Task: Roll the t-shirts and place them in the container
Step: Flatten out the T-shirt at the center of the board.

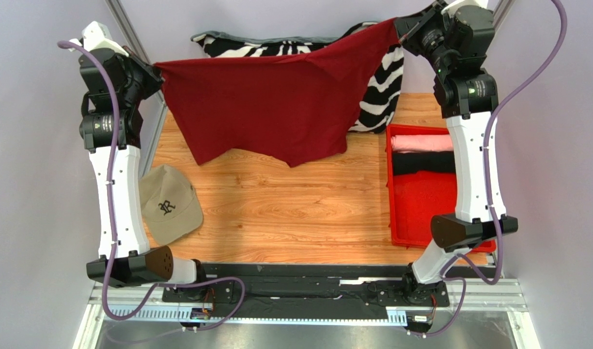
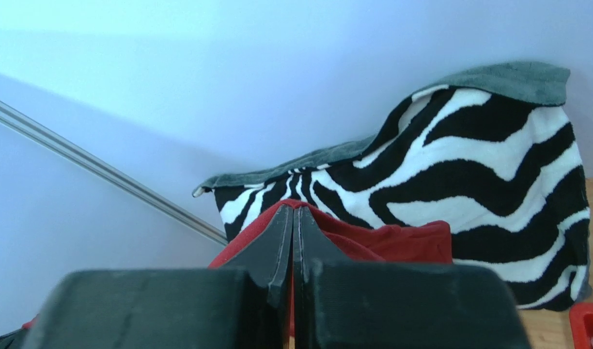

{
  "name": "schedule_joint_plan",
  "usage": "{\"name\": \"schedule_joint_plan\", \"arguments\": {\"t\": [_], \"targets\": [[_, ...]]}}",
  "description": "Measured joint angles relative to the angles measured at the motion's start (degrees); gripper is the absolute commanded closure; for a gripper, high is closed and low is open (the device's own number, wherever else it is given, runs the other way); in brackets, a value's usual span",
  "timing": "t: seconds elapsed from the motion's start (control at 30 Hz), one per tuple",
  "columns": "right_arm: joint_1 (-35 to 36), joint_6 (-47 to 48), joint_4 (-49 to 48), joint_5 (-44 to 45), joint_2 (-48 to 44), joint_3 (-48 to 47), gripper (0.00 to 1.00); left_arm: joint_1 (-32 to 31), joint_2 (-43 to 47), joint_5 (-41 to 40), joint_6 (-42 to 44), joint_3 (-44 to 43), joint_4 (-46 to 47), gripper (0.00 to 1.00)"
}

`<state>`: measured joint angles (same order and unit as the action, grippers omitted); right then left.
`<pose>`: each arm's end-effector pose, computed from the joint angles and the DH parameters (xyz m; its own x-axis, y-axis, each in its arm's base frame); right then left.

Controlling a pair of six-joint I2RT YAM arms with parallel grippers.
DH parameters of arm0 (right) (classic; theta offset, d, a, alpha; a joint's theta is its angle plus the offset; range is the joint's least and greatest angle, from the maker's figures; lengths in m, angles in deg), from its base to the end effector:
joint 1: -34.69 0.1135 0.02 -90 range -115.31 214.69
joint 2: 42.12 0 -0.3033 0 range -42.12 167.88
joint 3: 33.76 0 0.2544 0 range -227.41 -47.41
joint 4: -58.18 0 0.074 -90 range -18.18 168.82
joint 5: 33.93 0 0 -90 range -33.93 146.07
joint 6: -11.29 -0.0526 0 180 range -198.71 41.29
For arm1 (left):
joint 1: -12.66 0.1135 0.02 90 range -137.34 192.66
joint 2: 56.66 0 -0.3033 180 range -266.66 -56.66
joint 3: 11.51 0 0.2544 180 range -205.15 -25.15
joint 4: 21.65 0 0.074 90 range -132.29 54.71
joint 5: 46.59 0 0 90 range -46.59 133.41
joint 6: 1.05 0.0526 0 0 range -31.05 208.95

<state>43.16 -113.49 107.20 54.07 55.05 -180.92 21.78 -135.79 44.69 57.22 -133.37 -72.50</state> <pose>0.3439 0.0531 0.6114 -0.0899 0.5630 -0.8216 -0.1588 0.8063 0.5699 0.2717 0.0424 0.5661 -0.0468 -0.5400 -0.8403 -0.1896 0.8308 -0.5233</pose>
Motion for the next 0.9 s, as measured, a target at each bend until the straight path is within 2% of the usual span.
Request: {"name": "schedule_joint_plan", "arguments": {"t": [0.1,0.27,0.4,0.57,0.63,0.73,0.83,0.9], "targets": [[0.0,0.1,-0.8,0.0,-3.5,7.3,1.0,0.0,1.2,0.2,0.2,4.6,0.3,1.0],[-0.2,-0.4,-1.2,-0.3,-12.8,28.7,1.0,0.0,5.6,0.6,-0.2,19.3,-1.1,1.0],[-0.3,-1.6,0.6,-2.0,-23.3,49.9,1.0,0.0,12.4,-0.2,-1.1,33.6,-4.9,1.0],[-0.3,-3.0,4.6,-5.9,-37.2,70.9,1.0,0.1,22.9,-5.0,-2.6,47.5,-11.3,1.0],[-0.3,-3.6,6.1,-7.6,-43.9,78.6,1.0,0.1,27.2,-7.0,-3.5,52.6,-13.9,0.97],[-0.3,-4.9,8.5,-9.7,-51.5,86.8,1.0,-1.3,31.4,-9.7,-6.2,57.2,-18.3,0.95],[-0.3,-6.4,10.7,-11.1,-56.9,93.2,1.0,-3.1,33.3,-10.6,-9.3,57.5,-21.0,0.94],[-0.3,-7.4,11.6,-11.8,-58.1,95.1,1.0,-3.2,33.3,-10.8,-10.8,57.9,-21.1,0.86]]}}
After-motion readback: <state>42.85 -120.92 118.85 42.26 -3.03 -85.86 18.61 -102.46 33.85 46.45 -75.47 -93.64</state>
